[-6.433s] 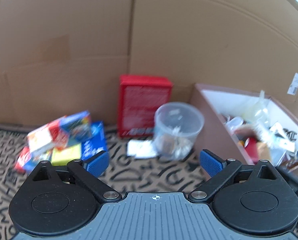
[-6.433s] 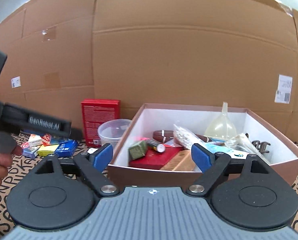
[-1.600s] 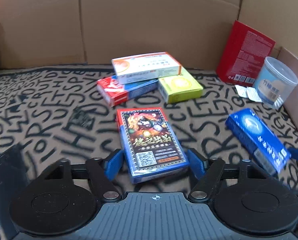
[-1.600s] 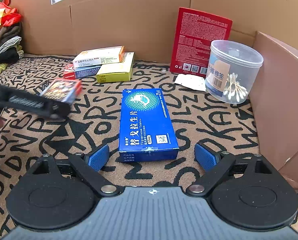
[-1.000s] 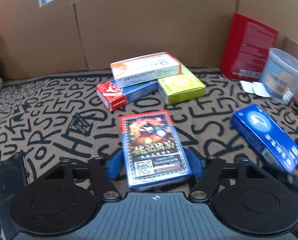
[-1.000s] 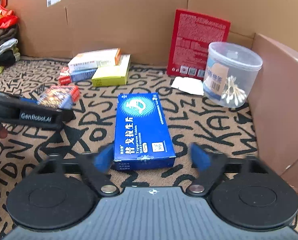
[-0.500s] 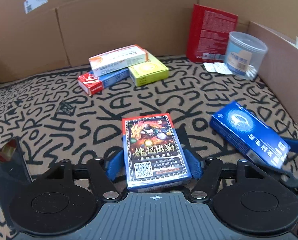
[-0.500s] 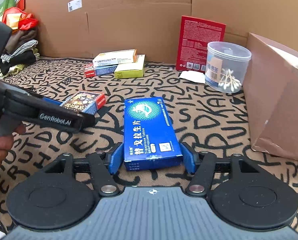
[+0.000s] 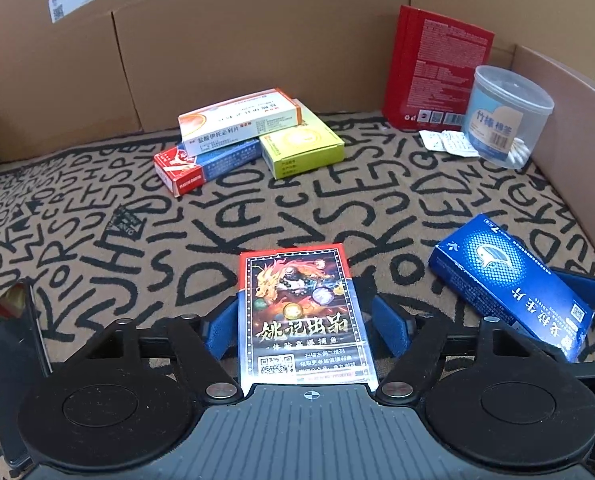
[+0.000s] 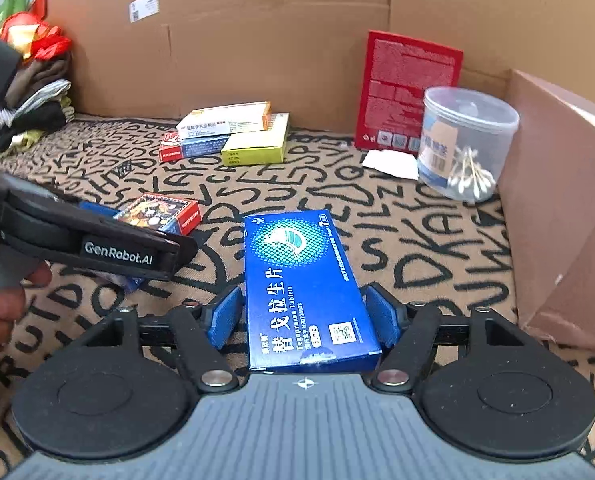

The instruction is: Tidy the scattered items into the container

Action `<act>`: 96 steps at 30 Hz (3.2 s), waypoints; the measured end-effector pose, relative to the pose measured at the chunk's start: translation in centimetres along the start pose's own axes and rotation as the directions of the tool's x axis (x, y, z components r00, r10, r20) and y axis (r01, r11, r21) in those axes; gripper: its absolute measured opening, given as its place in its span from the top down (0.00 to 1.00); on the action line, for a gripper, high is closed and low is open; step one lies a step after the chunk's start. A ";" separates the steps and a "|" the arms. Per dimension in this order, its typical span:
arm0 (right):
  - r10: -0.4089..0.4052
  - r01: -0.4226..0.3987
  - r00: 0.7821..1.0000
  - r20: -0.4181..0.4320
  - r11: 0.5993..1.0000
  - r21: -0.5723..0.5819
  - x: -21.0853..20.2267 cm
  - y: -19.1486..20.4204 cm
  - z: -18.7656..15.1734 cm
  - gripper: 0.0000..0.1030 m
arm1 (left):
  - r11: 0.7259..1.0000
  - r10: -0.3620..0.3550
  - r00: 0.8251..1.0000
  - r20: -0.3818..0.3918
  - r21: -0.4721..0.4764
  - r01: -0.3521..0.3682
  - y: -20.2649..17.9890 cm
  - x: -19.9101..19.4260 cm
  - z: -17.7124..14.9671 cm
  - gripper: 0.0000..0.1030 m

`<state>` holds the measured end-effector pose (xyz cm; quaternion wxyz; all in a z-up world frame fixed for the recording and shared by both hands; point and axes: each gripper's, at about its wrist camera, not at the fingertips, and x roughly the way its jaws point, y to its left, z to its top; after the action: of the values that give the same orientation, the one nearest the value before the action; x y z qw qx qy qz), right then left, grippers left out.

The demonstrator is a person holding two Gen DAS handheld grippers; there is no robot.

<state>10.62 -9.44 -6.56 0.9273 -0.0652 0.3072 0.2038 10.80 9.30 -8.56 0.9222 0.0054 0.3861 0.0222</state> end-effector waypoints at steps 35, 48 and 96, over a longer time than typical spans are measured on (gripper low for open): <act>-0.144 0.101 0.944 0.298 0.983 0.154 -15.2 -5.2 0.9 0.40 | 0.956 -0.250 0.935 0.251 0.216 0.198 -12.7 -10.6 5.6 0.37; -0.374 0.308 0.873 0.314 0.920 0.240 -15.7 -14.8 2.5 0.40 | 0.895 -0.380 0.889 0.255 0.346 0.283 -25.5 -7.3 12.8 0.37; -0.539 0.439 0.819 0.196 0.809 0.391 -21.6 -13.4 -2.2 0.01 | 0.976 -0.169 0.959 0.227 0.175 0.131 -21.9 -9.3 4.1 0.00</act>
<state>-0.72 -29.41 4.54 0.9809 0.0438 0.1660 -0.0913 7.96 -13.02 0.34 0.9578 0.0519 0.2713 -0.0796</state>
